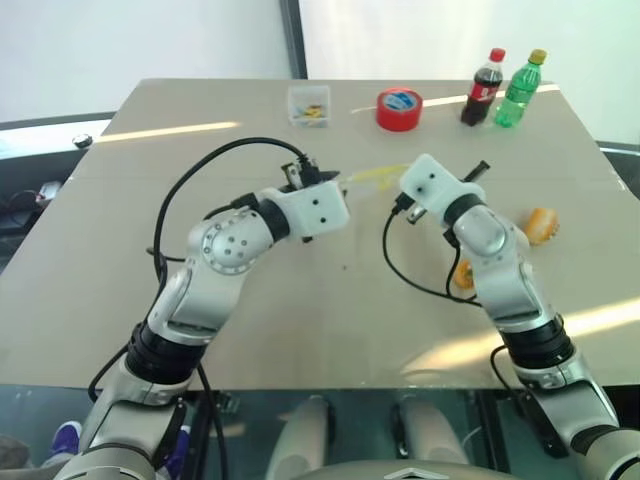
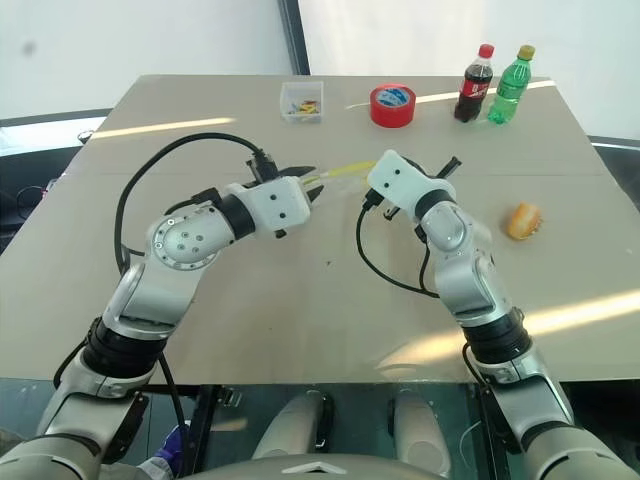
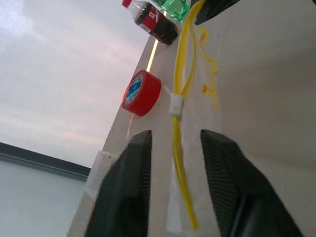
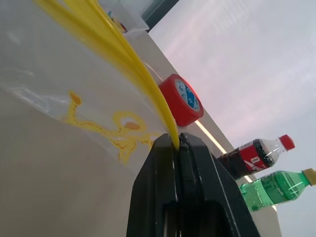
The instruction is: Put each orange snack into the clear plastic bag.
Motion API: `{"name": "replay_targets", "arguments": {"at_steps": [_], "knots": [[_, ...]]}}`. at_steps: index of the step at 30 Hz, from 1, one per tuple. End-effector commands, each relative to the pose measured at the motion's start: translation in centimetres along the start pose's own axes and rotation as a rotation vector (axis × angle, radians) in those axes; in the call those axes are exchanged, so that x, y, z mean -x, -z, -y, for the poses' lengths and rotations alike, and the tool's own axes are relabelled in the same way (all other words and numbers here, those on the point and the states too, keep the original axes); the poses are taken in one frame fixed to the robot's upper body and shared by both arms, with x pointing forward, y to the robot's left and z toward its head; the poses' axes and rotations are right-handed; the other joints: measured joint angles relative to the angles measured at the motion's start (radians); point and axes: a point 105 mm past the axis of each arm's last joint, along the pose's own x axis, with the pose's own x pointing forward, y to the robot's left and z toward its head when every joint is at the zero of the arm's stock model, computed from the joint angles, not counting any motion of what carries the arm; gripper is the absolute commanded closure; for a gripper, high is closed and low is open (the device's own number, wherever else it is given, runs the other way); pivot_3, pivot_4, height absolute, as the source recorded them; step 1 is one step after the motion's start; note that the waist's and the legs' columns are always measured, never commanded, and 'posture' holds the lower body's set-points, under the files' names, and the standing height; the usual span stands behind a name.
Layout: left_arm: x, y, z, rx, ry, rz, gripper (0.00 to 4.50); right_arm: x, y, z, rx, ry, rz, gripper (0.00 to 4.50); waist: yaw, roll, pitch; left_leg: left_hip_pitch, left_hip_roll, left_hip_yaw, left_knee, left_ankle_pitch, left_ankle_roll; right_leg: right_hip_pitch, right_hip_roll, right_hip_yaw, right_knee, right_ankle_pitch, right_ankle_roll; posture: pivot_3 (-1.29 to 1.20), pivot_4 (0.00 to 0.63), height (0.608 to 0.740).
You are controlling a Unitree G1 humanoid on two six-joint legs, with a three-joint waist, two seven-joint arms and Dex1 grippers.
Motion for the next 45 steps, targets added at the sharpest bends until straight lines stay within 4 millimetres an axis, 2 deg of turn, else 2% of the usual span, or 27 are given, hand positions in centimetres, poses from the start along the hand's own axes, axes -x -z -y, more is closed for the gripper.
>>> {"name": "replay_targets", "arguments": {"at_steps": [1,3,6,9,13,16,21,22,26,30,45], "knots": [[0.0,-0.6,-0.9,-0.047,-0.04,0.027,4.48,0.8,-1.2,0.5,0.016,0.03,0.047,4.5,0.0,0.0,0.0,0.0,0.0,0.0,0.0,0.0,0.0,0.0,0.0,0.0,0.0,0.0,0.0,0.0,0.15,0.74],[0.1,-0.3,-1.0,-0.063,-0.04,0.023,4.48,1.0,-1.0,0.6,0.014,0.031,0.047,4.5,0.0,0.0,0.0,0.0,0.0,0.0,0.0,0.0,0.0,0.0,0.0,0.0,0.0,0.0,0.0,0.0,0.15,0.74],[0.2,0.3,-1.2,-0.095,-0.043,0.017,4.48,1.7,-0.8,-0.5,0.033,-0.076,0.049,4.5,0.001,0.0,0.0,0.0,0.0,0.0,0.0,0.0,0.0,0.0,0.0,0.0,0.0,0.0,0.0,0.0,0.15,0.74],[0.4,1.3,-1.3,-0.097,-0.044,0.011,4.5,2.4,0.0,0.2,-0.037,-0.051,0.019,3.6,0.001,0.0,0.0,0.0,0.0,0.0,0.0,0.0,0.0,0.0,0.0,0.0,0.0,0.0,0.0,0.0,0.15,0.74],[0.4,2.1,-1.2,-0.09,-0.038,0.007,4.5,4.6,1.0,-0.2,-0.16,-0.156,0.009,1.69,0.006,0.0,0.0,0.0,0.0,0.0,0.0,0.0,0.0,0.0,0.0,0.0,0.0,0.0,0.0,0.0,0.15,0.74],[0.2,2.2,-1.0,-0.109,-0.039,0.01,4.5,5.8,-0.2,0.3,-0.276,-0.186,0.073,1.69,0.004,0.0,0.0,-0.001,0.0,-0.001,0.0,0.0,0.0,0.0,-0.001,-0.001,0.0,0.0,0.0,0.0,0.15,0.74],[0.1,2.1,-0.5,-0.113,-0.028,0.027,4.5,5.5,-3.3,0.1,-0.467,-0.213,0.167,4.17,-0.003,0.0,0.0,0.001,0.001,-0.001,0.0,0.0,0.0,0.0,0.0,-0.001,0.002,0.0,0.0,0.0,0.15,0.74],[0.1,2.1,-0.4,-0.112,-0.026,0.029,4.5,5.3,-4.0,-0.2,-0.499,-0.228,0.186,4.44,-0.002,0.0,0.0,0.001,0.001,-0.001,0.0,0.0,0.0,0.0,0.0,-0.001,0.002,0.0,0.0,0.0,0.15,0.74],[0.2,1.9,-0.2,-0.095,-0.026,0.035,4.5,4.5,-5.8,-1.6,-0.593,-0.277,0.221,4.44,0.0,0.0,0.0,0.001,0.0,-0.001,0.0,0.0,0.0,0.0,0.0,-0.001,0.002,0.0,0.0,0.0,0.15,0.74],[0.2,1.4,-0.4,-0.102,-0.03,0.046,4.5,3.8,-5.7,-2.4,-0.618,-0.29,0.214,4.44,0.005,0.0,0.0,0.0,0.0,-0.002,0.0,0.0,0.0,0.0,-0.001,-0.001,0.0,0.0,0.0,0.0,0.15,0.74],[0.7,0.4,0.1,-0.125,-0.013,0.09,4.5,2.3,-5.6,-2.9,-0.681,-0.285,0.208,4.44,0.0,0.0,0.0,0.0,0.0,-0.002,0.0,0.0,0.0,-0.001,-0.001,-0.001,0.001,0.0,0.0,0.0,0.15,0.74]]}}
